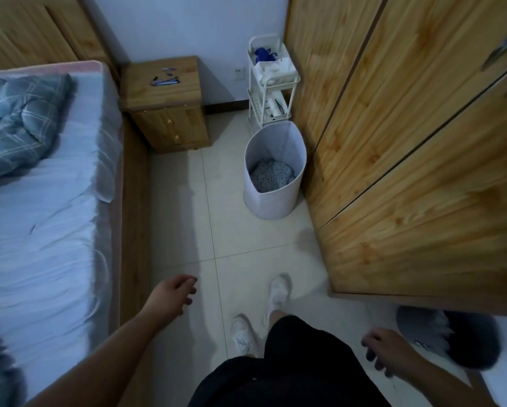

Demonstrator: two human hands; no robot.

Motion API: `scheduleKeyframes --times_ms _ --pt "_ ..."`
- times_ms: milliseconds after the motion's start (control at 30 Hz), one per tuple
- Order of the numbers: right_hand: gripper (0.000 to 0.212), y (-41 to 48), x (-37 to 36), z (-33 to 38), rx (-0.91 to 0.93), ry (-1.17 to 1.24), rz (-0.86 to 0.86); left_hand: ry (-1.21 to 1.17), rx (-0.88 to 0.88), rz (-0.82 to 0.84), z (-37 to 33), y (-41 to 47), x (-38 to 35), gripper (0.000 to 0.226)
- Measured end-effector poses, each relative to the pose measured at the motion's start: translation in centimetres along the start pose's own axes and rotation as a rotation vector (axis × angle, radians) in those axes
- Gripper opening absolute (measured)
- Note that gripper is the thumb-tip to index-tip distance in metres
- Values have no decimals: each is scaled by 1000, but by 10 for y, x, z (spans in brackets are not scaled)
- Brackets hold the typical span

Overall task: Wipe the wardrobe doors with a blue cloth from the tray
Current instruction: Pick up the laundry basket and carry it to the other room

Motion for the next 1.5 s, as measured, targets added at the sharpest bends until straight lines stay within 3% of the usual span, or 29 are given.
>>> scheduleKeyframes --times_ms 267,533,700,867,1200,1367,1500 --pt "22 49 81 77 -56 230 34 13 0 -11 -88 89 15 14" --pt "25 83 191 262 178 158 -99 -39 174 -154 -91 117 49 13" --pt "18 90 256 371 333 257 -166 -2 243 -112 -90 143 57 12" --pt "17 114 290 435 328 323 -214 71 251 -15 -129 215 83 14" --pt "22 123 255 455 20 502 -164 276 147 206 -304 402 140 18" --pt "18 134 224 431 -128 661 -106 328 100 279 -381 466 94 19" --pt "19 191 208 418 -191 765 -109 382 81 366 -398 511 32 17"
Point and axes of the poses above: each hand's wrist, its own y-axis towards the middle knuckle, its own x-axis out of the back of the hand, z = x × y, the point moved 7 cm from there along y, towards the middle knuckle, and after that the axes turned 11 degrees about -y, right-handed, at the moved point
